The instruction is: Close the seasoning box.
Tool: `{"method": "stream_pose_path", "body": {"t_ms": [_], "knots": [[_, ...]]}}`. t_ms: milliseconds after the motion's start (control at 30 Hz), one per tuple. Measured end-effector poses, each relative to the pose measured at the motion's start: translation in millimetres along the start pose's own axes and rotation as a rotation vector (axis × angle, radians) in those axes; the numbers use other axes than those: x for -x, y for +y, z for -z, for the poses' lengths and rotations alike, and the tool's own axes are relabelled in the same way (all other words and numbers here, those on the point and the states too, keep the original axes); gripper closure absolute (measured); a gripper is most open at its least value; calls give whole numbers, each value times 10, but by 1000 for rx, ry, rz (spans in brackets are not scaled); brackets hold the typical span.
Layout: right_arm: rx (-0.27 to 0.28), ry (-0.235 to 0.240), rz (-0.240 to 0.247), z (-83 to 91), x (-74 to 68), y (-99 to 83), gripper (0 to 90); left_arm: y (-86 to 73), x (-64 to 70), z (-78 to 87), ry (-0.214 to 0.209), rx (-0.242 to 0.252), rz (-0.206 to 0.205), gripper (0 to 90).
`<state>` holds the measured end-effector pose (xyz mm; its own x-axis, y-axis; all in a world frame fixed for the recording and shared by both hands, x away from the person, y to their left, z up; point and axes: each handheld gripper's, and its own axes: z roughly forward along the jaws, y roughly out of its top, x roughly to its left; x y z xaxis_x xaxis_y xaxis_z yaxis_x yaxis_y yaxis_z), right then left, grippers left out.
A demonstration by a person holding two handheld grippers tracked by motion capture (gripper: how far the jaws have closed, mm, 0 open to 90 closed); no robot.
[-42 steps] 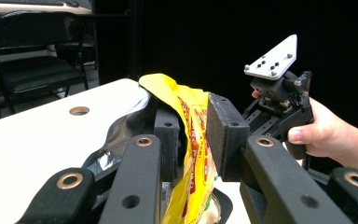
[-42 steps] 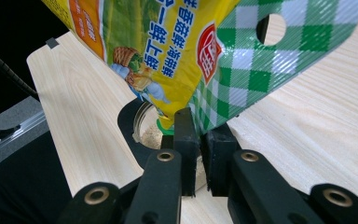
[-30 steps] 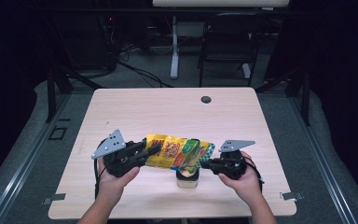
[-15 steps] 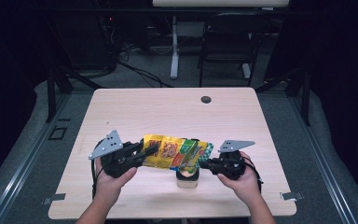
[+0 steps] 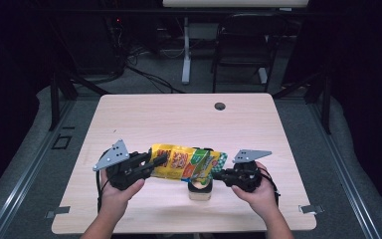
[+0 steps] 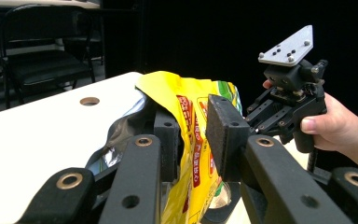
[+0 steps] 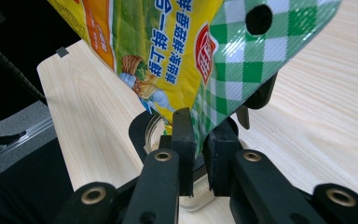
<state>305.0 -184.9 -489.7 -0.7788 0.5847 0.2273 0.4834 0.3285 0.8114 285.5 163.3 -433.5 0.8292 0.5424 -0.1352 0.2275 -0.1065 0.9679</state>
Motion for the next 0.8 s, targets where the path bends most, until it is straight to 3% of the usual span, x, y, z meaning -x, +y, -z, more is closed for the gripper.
{"method": "stream_pose_path", "body": {"t_ms": [800], "knots": [[35,17,17,-36,-55,7,842,-90,-60,97,15,-20,3,744]]}}
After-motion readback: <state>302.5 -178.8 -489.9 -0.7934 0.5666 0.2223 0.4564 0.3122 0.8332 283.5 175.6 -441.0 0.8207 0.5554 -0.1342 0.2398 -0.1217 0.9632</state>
